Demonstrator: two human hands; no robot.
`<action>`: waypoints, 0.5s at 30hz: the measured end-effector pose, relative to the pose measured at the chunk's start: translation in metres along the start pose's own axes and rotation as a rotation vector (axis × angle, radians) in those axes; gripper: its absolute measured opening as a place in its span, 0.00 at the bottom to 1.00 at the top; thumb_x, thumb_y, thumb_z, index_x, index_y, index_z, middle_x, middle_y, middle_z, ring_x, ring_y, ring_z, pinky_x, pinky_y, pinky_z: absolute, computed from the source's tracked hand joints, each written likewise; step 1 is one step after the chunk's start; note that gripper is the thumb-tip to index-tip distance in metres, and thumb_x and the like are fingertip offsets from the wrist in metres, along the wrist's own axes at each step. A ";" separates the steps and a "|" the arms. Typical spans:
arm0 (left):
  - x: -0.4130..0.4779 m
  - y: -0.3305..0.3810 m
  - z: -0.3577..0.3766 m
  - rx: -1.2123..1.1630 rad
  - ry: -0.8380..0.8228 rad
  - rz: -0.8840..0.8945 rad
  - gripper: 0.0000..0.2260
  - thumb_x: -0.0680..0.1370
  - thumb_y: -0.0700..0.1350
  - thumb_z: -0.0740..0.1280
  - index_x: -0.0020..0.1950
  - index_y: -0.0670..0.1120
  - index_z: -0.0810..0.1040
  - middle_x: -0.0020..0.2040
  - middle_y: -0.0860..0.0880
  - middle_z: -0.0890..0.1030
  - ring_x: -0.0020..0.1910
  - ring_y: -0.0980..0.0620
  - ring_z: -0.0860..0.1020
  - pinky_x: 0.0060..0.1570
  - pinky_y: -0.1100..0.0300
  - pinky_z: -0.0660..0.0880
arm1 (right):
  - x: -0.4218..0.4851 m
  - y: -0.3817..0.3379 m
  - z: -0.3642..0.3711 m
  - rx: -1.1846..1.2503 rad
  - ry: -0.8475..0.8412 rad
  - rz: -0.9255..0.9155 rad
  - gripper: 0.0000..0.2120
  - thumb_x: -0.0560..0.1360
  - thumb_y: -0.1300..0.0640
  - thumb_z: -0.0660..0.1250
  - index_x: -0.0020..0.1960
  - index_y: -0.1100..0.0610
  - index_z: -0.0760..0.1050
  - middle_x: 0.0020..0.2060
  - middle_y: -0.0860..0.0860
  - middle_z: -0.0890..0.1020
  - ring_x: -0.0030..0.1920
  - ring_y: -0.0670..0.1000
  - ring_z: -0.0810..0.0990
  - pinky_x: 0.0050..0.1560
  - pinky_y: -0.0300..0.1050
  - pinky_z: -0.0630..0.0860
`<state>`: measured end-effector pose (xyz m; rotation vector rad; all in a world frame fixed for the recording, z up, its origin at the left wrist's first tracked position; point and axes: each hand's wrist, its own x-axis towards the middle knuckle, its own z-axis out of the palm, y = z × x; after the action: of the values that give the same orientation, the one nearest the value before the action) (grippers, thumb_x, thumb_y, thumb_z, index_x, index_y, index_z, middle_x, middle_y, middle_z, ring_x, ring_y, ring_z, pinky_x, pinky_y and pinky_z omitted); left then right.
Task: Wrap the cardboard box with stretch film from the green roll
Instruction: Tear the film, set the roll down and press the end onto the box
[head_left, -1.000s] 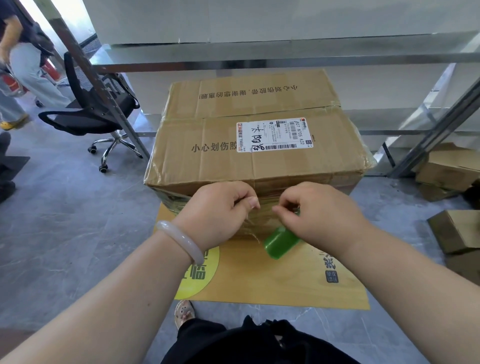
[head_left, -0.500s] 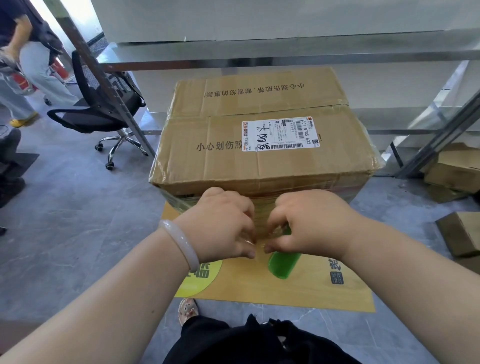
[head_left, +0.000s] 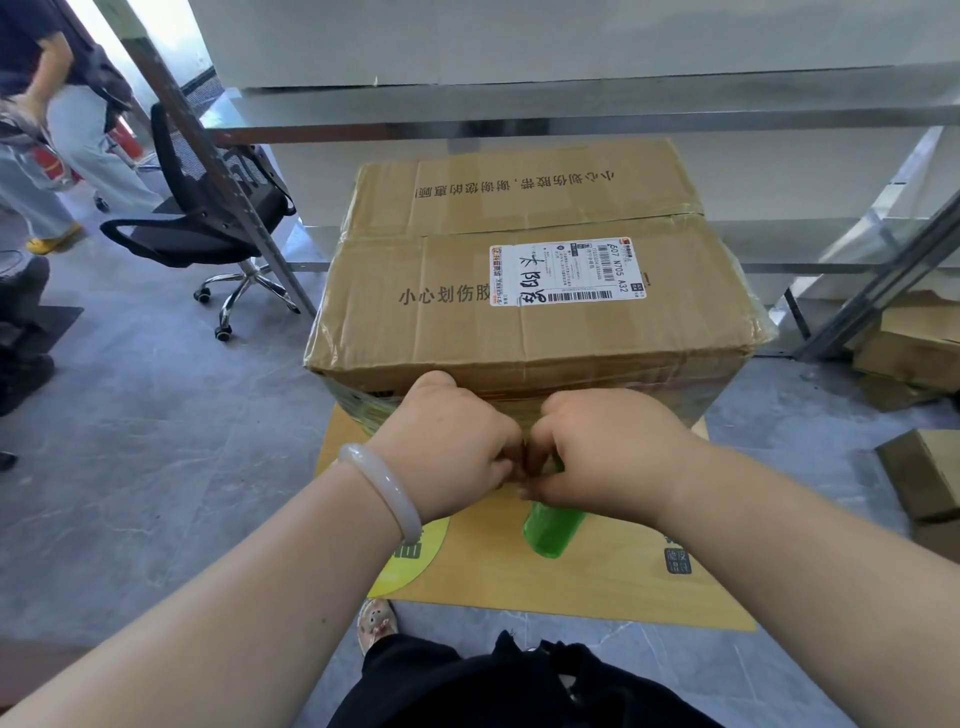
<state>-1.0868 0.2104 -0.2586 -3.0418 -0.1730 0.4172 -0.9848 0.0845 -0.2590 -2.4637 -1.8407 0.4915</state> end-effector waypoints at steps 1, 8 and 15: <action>0.001 0.001 0.000 -0.001 -0.001 -0.007 0.12 0.82 0.55 0.59 0.57 0.55 0.80 0.49 0.52 0.83 0.56 0.51 0.78 0.58 0.54 0.62 | -0.001 0.000 0.002 0.003 0.006 -0.008 0.12 0.72 0.39 0.65 0.47 0.46 0.80 0.37 0.45 0.69 0.44 0.49 0.77 0.39 0.44 0.72; 0.000 0.005 0.006 -0.058 0.028 -0.045 0.13 0.82 0.59 0.59 0.59 0.59 0.81 0.49 0.53 0.84 0.56 0.53 0.78 0.58 0.54 0.61 | -0.018 0.000 0.009 0.033 0.043 -0.019 0.11 0.74 0.44 0.63 0.47 0.48 0.80 0.42 0.46 0.72 0.43 0.49 0.76 0.39 0.44 0.72; 0.006 0.006 0.007 -0.155 0.182 -0.171 0.14 0.83 0.56 0.57 0.57 0.56 0.81 0.49 0.54 0.85 0.50 0.51 0.80 0.61 0.55 0.66 | -0.049 -0.023 0.032 0.103 -0.098 -0.087 0.12 0.73 0.42 0.63 0.49 0.48 0.80 0.47 0.45 0.77 0.45 0.49 0.78 0.41 0.43 0.73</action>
<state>-1.0823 0.2057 -0.2672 -3.1576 -0.4712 0.1201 -1.0273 0.0399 -0.2729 -2.3223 -1.8955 0.6948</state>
